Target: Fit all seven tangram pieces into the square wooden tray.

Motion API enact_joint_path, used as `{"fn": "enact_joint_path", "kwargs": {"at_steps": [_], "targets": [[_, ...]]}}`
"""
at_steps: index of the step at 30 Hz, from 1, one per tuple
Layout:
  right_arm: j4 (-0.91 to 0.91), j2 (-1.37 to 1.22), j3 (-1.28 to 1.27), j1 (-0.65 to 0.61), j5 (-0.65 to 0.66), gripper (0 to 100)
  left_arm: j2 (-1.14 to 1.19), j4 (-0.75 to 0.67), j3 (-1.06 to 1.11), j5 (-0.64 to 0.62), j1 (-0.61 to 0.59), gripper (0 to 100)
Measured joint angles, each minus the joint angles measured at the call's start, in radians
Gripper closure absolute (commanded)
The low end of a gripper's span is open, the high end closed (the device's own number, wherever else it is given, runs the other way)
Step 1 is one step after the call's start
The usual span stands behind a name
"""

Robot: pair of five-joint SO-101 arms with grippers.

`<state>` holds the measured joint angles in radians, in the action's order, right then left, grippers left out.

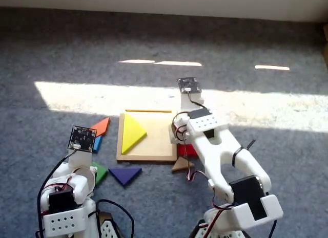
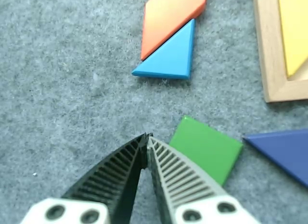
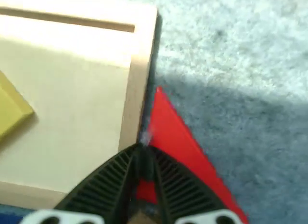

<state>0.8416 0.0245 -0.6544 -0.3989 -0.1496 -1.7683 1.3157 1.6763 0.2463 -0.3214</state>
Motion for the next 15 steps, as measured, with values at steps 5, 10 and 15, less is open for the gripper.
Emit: {"fn": "enact_joint_path", "kwargs": {"at_steps": [5,10,15], "targets": [[0.018,0.009,-0.012,0.087,0.097,99.3,0.000,0.000,0.000,0.000,0.000,99],[0.080,0.017,-0.012,0.173,0.201,99.3,0.000,0.000,0.000,0.000,0.000,99],[0.199,0.038,0.000,0.204,0.216,99.3,0.000,0.000,0.000,0.000,0.000,99]]}}
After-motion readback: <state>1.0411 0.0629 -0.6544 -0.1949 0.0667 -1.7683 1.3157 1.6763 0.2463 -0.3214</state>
